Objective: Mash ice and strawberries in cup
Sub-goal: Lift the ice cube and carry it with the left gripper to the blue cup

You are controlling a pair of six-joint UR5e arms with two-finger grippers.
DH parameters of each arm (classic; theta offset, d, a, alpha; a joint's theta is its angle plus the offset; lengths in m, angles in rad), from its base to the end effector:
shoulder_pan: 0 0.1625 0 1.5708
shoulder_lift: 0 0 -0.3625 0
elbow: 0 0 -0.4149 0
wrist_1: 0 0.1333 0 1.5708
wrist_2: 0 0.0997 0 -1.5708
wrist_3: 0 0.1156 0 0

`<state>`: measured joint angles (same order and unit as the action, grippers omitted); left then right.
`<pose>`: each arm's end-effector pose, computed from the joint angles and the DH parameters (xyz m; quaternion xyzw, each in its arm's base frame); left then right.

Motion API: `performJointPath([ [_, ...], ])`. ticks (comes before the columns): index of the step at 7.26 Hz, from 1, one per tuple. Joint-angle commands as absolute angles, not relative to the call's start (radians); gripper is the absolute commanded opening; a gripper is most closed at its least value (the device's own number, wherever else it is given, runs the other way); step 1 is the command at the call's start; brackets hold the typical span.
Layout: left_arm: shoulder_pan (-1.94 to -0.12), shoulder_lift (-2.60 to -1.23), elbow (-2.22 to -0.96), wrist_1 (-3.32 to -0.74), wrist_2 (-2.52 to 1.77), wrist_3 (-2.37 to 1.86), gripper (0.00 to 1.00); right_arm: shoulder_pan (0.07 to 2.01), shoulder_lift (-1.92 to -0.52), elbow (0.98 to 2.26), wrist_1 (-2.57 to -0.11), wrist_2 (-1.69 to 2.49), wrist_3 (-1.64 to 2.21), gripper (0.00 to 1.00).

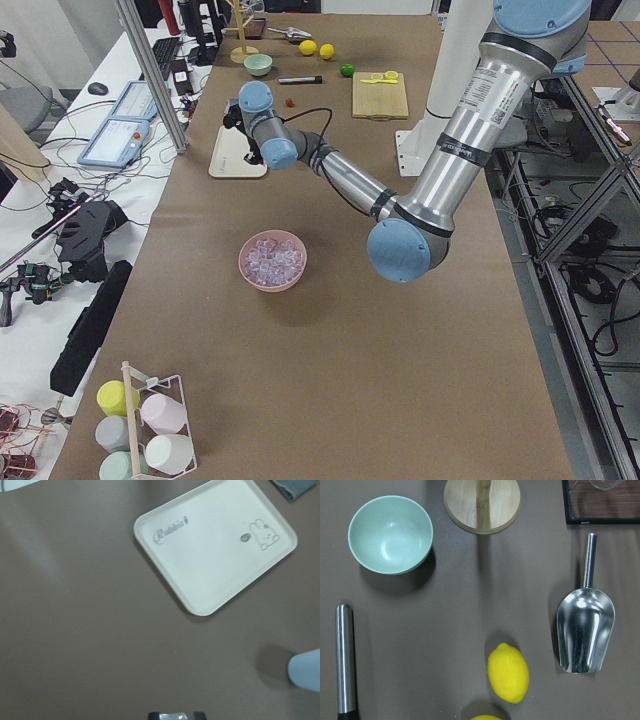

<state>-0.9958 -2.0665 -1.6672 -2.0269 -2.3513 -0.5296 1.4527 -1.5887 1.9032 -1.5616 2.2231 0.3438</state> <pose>0.3032 -0.5634 0.2044 0.2212 0.5232 0.2085 0.7962 0.0024 -0.5157 0.4520 0.0762 -0.3428 0.0540 0.9348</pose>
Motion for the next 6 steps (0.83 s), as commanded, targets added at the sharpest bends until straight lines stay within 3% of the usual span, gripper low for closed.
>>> performJointPath([
  [1, -0.889, -2.115, -1.664, -2.141, -2.266, -0.69, 0.0, 1.451, -1.583, 1.899, -1.562, 2.224, 0.344, 1.0],
  [6, -0.597, -2.169, -1.646, -2.275, -1.897, -0.836, 0.0, 1.45, -1.577, 1.898, -1.562, 2.226, 0.344, 1.0],
])
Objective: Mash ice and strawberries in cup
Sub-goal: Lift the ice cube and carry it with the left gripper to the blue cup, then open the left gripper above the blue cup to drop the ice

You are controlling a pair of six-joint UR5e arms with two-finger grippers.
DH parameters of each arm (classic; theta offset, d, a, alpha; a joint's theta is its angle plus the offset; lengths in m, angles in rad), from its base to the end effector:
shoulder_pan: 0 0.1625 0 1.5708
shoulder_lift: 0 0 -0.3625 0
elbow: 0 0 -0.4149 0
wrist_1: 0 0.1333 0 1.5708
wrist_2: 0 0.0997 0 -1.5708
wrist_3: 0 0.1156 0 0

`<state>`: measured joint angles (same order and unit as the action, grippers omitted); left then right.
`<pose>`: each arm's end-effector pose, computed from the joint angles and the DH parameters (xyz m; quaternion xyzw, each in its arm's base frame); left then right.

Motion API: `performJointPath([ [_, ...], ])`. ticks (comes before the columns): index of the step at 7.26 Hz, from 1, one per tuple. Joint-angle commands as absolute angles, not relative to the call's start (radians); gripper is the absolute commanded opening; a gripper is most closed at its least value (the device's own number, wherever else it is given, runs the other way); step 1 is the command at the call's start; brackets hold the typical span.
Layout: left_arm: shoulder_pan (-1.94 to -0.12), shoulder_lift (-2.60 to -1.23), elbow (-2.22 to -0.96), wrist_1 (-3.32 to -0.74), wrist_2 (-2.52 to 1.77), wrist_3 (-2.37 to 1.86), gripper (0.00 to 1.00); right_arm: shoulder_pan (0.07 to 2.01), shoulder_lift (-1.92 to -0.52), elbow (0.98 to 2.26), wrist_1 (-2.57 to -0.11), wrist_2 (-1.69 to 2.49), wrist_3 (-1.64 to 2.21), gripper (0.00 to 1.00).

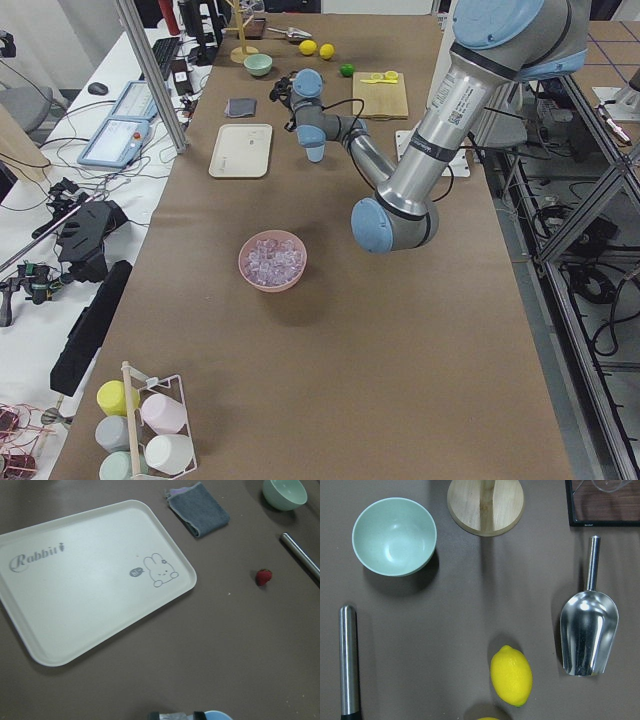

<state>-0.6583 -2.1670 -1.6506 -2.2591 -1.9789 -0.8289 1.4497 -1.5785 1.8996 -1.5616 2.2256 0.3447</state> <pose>0.4619 -0.4677 0.1270 0.2775 0.5735 0.1594 0.7541 0.0002 -0.5188 0.4484 0.0783 -0.3446 0.0517 0.9341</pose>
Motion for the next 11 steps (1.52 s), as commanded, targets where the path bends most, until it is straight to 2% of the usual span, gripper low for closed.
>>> performJointPath([
  [1, -0.566, -2.161, -1.643, -2.293, -1.853, -0.856, 0.0, 1.45, -1.577, 1.899, -1.562, 2.226, 0.344, 1.0],
  [5, -0.549, -2.149, -1.628, -2.307, -1.852, -0.856, 0.0, 1.45, -1.577, 1.899, -1.56, 2.226, 0.342, 1.0],
  [6, -0.549, -2.142, -1.628, -2.327, -1.852, -0.854, 0.16, 1.45, -1.575, 1.902, -1.56, 2.226, 0.342, 1.0],
  [8, -0.552, -2.14, -1.628, -2.327, -1.852, -0.845, 0.88, 1.45, -1.577, 1.901, -1.56, 2.226, 0.342, 1.0],
  [9, -0.558, -2.14, -1.631, -2.327, -1.852, -0.845, 0.96, 1.45, -1.577, 1.901, -1.56, 2.226, 0.342, 1.0],
  [11, -0.625, -2.141, -1.638, -2.309, -1.89, -0.847, 0.97, 1.45, -1.577, 1.899, -1.562, 2.227, 0.344, 1.0],
])
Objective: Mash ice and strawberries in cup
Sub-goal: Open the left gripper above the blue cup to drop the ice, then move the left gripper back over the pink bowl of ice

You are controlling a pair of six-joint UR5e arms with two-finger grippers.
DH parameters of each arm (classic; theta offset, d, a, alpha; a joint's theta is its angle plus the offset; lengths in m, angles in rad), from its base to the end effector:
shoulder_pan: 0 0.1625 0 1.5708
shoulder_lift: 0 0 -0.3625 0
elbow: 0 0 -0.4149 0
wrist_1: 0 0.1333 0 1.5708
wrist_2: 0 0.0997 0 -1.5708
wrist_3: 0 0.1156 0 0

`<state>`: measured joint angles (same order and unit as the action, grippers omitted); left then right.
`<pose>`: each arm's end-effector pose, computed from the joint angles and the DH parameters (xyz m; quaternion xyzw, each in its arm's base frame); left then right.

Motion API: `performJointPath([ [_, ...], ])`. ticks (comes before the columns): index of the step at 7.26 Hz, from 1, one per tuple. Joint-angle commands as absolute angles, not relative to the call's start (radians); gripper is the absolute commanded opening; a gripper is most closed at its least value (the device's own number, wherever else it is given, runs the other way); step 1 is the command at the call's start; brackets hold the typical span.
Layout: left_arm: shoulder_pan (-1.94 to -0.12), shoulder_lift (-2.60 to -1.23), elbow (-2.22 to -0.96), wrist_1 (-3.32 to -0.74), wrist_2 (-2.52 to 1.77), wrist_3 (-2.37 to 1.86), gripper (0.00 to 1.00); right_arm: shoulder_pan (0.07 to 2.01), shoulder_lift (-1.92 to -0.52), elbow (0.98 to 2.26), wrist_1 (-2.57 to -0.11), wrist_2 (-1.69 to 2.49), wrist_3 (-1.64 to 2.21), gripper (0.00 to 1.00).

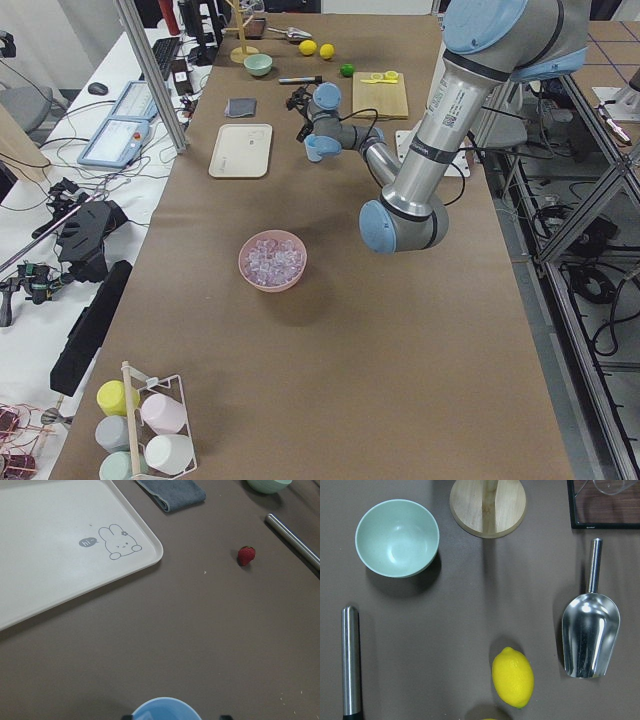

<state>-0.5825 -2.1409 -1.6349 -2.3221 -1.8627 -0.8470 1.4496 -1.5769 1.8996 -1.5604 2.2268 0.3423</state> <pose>0.4937 -0.4450 0.1442 0.2951 0.5698 0.1464 0.7529 0.0000 -0.5193 0.4474 0.0798 -0.3452 0.0499 0.9338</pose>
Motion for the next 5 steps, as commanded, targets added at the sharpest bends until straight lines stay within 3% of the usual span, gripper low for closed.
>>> performJointPath([
  [1, -0.688, -2.14, -1.634, -2.296, -1.969, -0.844, 0.97, 1.45, -1.577, 1.901, -1.562, 2.23, 0.344, 1.0],
  [5, -0.918, -2.112, -1.628, -2.116, -2.214, -0.519, 0.97, 1.45, -1.58, 1.887, -1.562, 2.229, 0.345, 1.0],
])
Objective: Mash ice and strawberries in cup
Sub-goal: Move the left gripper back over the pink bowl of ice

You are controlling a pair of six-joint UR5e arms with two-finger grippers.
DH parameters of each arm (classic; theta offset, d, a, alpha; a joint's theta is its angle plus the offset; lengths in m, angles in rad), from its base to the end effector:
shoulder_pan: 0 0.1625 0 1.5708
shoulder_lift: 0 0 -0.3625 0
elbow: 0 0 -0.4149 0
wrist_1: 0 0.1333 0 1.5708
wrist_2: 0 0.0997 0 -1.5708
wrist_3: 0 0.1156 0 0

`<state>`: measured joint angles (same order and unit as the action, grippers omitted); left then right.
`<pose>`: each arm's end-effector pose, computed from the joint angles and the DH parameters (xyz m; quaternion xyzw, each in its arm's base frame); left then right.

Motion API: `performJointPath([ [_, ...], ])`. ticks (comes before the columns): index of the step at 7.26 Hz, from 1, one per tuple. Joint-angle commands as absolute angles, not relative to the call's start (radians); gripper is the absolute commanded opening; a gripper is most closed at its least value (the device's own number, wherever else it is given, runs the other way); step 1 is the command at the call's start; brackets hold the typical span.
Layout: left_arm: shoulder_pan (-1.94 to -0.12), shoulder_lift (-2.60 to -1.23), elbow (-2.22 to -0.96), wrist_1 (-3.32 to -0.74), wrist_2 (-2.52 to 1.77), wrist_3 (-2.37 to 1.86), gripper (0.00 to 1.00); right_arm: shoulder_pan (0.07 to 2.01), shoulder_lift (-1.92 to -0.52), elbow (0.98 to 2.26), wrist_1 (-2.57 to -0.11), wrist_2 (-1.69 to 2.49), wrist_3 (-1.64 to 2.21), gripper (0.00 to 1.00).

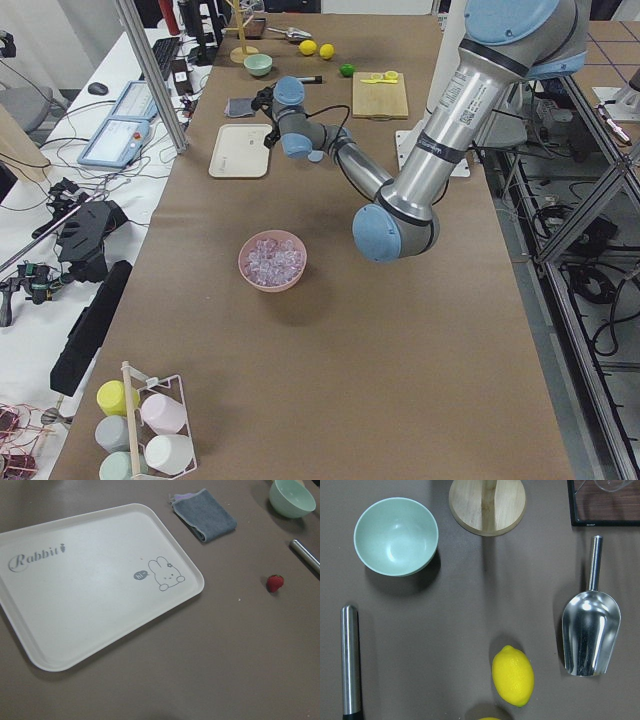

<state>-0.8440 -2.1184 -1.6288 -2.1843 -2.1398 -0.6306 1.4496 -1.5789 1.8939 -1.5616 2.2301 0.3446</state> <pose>0.3826 -0.5371 0.1758 0.2832 0.5241 0.1983 0.7783 -0.0003 -0.5189 0.4513 0.0748 -0.3461 0.0522 0.9338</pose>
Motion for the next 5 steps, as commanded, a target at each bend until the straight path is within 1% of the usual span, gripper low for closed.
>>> performJointPath([
  [1, -0.981, -2.09, -1.629, -2.074, -2.271, -0.423, 0.97, 1.45, -1.577, 1.876, -1.562, 2.226, 0.344, 1.0],
  [3, -1.093, -1.999, -1.631, -2.066, -2.382, -0.228, 0.97, 1.45, -1.583, 1.859, -1.562, 2.226, 0.344, 1.0],
  [5, -1.117, -1.909, -1.629, -2.068, -2.376, -0.093, 0.97, 1.45, -1.586, 1.859, -1.562, 2.227, 0.342, 1.0],
])
